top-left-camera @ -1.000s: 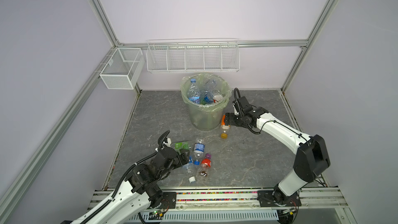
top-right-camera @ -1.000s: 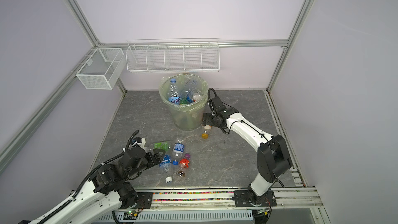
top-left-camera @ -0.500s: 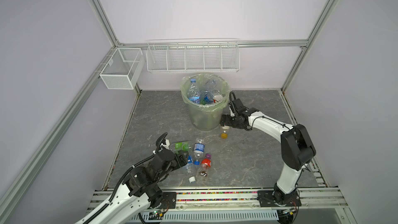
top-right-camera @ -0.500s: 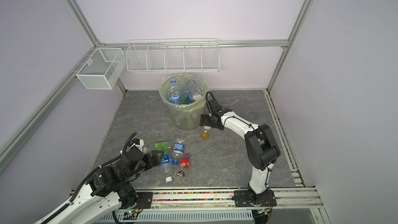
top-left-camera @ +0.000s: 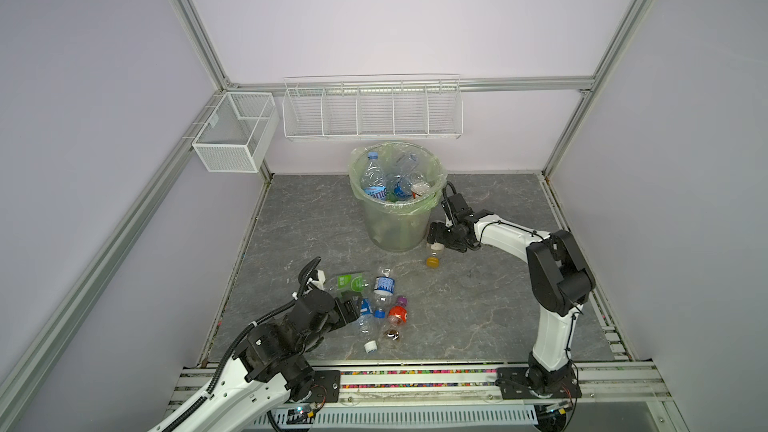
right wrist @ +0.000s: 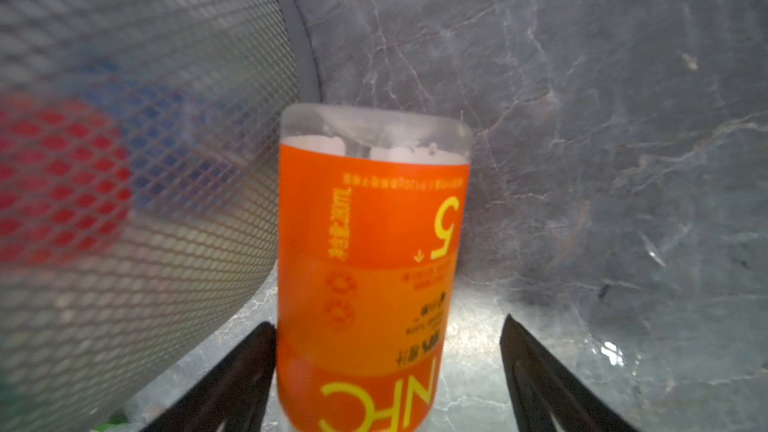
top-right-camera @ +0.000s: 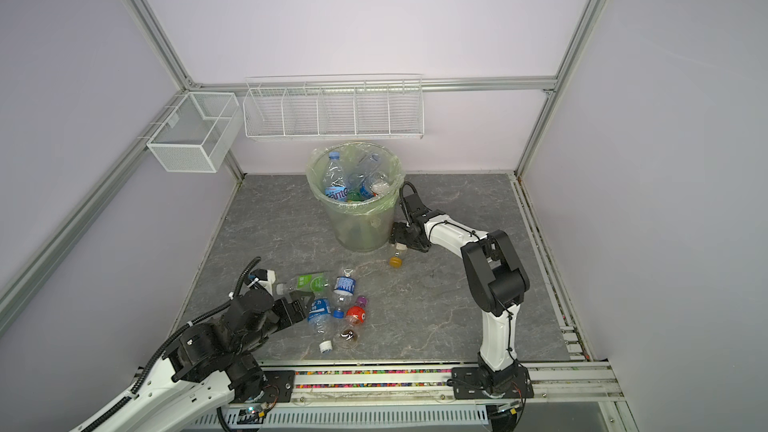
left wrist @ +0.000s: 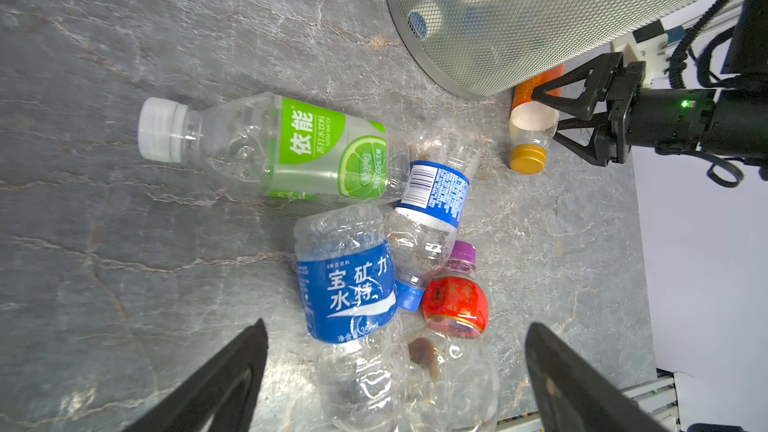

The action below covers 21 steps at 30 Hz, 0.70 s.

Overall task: Throw the plastic bottles in the bin
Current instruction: 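Lower the right gripper over the orange NFC bottle beside the wastebasket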

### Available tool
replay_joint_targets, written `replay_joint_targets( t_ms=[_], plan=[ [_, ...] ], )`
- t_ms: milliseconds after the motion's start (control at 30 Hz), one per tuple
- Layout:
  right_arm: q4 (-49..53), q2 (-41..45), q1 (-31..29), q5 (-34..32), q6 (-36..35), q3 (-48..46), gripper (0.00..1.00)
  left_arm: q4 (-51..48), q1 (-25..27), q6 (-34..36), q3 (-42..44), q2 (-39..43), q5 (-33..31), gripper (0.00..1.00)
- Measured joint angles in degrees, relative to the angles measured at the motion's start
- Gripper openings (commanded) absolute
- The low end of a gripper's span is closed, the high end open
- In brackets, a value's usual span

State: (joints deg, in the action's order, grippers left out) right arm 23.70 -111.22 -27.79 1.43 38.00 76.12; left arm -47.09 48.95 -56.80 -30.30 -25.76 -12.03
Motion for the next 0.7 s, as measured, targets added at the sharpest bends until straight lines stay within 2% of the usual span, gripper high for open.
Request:
replay_joint_targets(
  t_ms=[467, 600, 700],
  plan=[
    [-1.2, 0.5, 0.7, -0.5, 1.5, -1.6, 0.54, -0.4, 0.0, 0.0, 0.0, 0.3, -0.2, 0.96],
    [-0.9, 1.5, 0.8, -1.2, 1.4, -2.7, 0.52, -0.4, 0.0, 0.0, 0.0, 0.3, -0.2, 0.96],
    [-0.6, 2.9, 0.8, -1.9, 1.1, -4.3, 0.47, -0.4, 0.0, -0.1, 0.0, 0.3, -0.2, 0.96]
  ],
)
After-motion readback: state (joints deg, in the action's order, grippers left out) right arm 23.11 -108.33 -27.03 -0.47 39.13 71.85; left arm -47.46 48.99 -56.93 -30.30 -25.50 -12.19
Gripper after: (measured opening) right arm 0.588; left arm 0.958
